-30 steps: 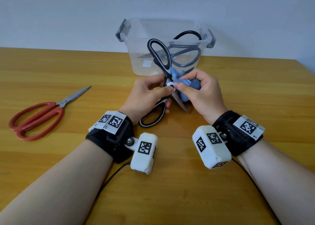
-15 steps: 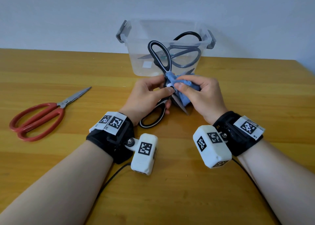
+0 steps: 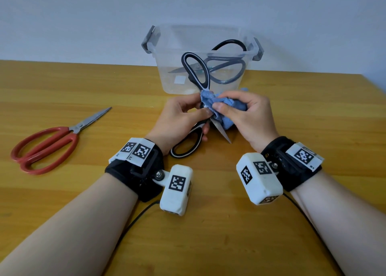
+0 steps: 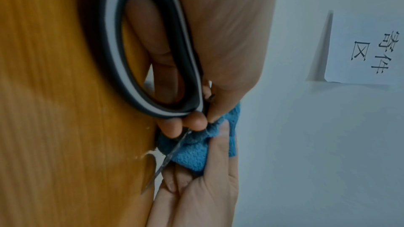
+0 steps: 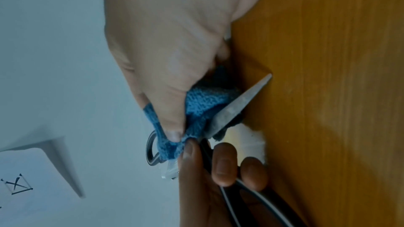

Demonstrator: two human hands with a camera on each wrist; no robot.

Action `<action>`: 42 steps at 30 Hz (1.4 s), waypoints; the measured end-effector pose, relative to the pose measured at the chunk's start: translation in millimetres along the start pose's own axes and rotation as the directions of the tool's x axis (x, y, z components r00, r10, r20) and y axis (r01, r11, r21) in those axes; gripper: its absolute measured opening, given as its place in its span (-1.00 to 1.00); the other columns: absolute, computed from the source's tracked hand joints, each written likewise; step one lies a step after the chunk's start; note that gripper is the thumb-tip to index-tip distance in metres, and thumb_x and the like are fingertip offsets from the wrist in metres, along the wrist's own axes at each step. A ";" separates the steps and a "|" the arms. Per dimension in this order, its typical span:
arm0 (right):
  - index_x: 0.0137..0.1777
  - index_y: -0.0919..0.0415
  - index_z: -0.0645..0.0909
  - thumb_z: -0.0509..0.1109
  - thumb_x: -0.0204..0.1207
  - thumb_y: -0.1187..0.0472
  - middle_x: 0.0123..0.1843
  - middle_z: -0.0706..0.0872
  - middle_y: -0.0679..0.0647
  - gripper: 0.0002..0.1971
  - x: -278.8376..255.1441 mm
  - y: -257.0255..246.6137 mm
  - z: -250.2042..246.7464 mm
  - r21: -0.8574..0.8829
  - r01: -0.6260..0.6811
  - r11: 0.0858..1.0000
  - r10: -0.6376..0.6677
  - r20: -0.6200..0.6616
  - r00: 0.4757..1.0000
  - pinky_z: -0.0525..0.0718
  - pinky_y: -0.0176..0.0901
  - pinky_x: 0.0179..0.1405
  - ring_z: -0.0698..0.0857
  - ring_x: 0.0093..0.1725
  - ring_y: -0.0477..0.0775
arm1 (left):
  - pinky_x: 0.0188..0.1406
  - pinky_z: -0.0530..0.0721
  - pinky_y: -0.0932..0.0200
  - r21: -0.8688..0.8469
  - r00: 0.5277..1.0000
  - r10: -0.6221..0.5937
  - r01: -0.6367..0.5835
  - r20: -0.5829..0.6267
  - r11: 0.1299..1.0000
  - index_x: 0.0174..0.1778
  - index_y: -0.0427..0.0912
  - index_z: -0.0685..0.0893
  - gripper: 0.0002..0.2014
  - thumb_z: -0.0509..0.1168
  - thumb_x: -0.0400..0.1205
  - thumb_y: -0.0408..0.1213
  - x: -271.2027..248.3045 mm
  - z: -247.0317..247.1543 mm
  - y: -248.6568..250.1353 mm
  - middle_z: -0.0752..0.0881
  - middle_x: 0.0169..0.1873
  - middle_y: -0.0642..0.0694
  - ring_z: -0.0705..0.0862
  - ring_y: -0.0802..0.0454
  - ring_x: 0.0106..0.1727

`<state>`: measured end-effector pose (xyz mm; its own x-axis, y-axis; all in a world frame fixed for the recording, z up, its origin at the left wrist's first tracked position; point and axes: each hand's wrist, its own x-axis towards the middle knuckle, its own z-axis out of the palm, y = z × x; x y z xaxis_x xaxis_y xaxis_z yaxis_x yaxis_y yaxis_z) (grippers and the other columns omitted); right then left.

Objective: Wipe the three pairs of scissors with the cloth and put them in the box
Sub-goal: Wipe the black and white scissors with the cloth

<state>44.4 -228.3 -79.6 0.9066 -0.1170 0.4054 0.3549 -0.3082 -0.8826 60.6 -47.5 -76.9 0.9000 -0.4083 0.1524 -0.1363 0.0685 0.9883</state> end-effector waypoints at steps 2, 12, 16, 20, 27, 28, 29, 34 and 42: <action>-0.07 -0.02 0.81 0.65 0.46 0.25 -0.18 0.84 -0.24 -0.85 1.1 -1.5 -0.7 -0.012 -0.004 1.000 0.004 -0.024 1.000 0.73 -0.34 -0.11 0.80 -0.13 -0.24 | -0.40 0.76 0.01 -0.002 1.000 0.003 -0.003 0.025 1.000 0.20 -0.42 0.72 -0.83 0.32 0.73 -0.55 -1.0 0.9 1.0 0.57 -0.12 -0.52 0.61 -0.14 -0.41; -0.01 -0.07 0.69 0.48 0.56 0.16 0.02 0.80 0.15 -0.90 12.8 8.9 -17.9 0.165 -0.099 0.981 0.172 -0.519 0.837 0.74 -0.03 -0.44 0.75 -0.36 0.05 | -0.38 0.73 -0.07 -0.075 0.993 -0.054 0.046 -0.108 0.996 0.32 -0.66 0.54 -0.67 0.36 0.70 -0.54 -0.7 2.6 0.9 0.69 -0.06 0.01 0.59 -0.16 -0.45; 0.22 0.00 0.61 0.33 0.70 0.20 0.09 0.78 0.16 -0.84 11.5 5.5 -13.5 0.167 -0.147 0.975 0.202 -0.395 0.896 0.77 0.01 -0.54 0.82 -0.39 0.18 | -0.37 0.73 -0.10 -0.086 0.992 -0.024 0.013 -0.123 0.996 0.35 -0.56 0.61 -0.70 0.35 0.70 -0.55 -3.5 3.0 5.0 0.65 -0.11 -0.23 0.59 -0.16 -0.44; 0.30 -0.10 0.58 0.28 0.73 0.20 0.08 0.81 0.13 -0.76 11.2 5.5 -11.2 0.157 -0.206 0.966 0.242 -0.264 0.934 0.81 0.08 -0.47 0.85 -0.31 0.24 | -0.39 0.71 -0.06 -0.115 0.995 -0.018 0.007 -0.100 0.993 0.37 -0.50 0.63 -0.70 0.33 0.70 -0.56 -6.3 3.8 7.7 0.70 -0.16 -0.03 0.58 -0.17 -0.44; 0.35 0.13 0.63 0.39 0.68 0.27 0.01 0.83 0.20 -0.74 7.7 2.4 -8.2 0.249 -0.183 0.951 0.203 -0.056 0.978 0.72 0.01 -0.50 0.82 -0.32 0.36 | -0.41 0.74 -0.04 -0.112 0.990 -0.022 0.006 -0.141 0.994 0.47 -0.31 0.65 -0.61 0.33 0.71 -0.55 -2.0 4.5 4.6 0.55 -0.19 -0.29 0.62 -0.12 -0.43; 0.36 0.15 0.63 0.41 0.66 0.28 0.03 0.82 0.20 -0.71 6.6 1.8 -8.4 0.262 -0.172 0.950 0.186 -0.029 0.982 0.70 -0.02 -0.51 0.82 -0.31 0.35 | -0.42 0.74 -0.03 -0.113 0.989 -0.024 0.007 -0.149 0.994 0.47 -0.31 0.65 -0.62 0.33 0.71 -0.55 -1.7 4.3 4.4 0.56 -0.19 -0.29 0.63 -0.11 -0.43; 0.39 0.16 0.61 0.43 0.63 0.29 0.06 0.81 0.20 -0.66 6.2 1.9 -8.3 0.273 -0.156 0.949 0.164 -0.005 0.987 0.69 -0.05 -0.52 0.82 -0.28 0.31 | -0.42 0.74 -0.03 -0.114 0.987 -0.028 0.010 -0.157 0.993 0.47 -0.31 0.65 -0.62 0.33 0.71 -0.54 -1.4 4.0 4.1 0.58 -0.20 -0.29 0.63 -0.11 -0.43; 0.53 -0.13 0.47 0.45 0.58 0.34 0.17 0.76 0.22 -0.42 3.6 0.5 -9.2 0.239 -0.014 0.971 -0.015 0.119 0.993 0.69 0.00 -0.53 0.74 -0.22 0.35 | -0.41 0.74 -0.02 -0.110 0.989 -0.040 0.024 -0.146 0.994 0.46 -0.31 0.65 -0.64 0.33 0.72 -0.51 -1.7 3.4 4.5 0.60 -0.16 -0.32 0.65 -0.09 -0.41; 0.24 0.03 0.78 0.46 0.65 0.31 0.14 0.82 -0.19 -0.76 0.1 1.0 -9.4 0.013 0.061 0.998 -0.063 0.249 0.967 0.68 -0.41 -0.17 0.76 -0.01 -0.29 | -0.41 0.76 -0.01 -0.053 0.999 -0.018 0.016 -0.029 0.998 0.39 -0.40 0.66 -0.71 0.31 0.74 -0.51 -1.9 0.7 3.2 0.59 -0.05 -0.50 0.65 -0.09 -0.41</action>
<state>42.8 -237.5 -78.2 0.9108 0.1409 0.3882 0.4129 -0.3022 -0.8592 58.1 -47.2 -74.0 0.9138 -0.3832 0.1344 -0.0993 0.1100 0.9890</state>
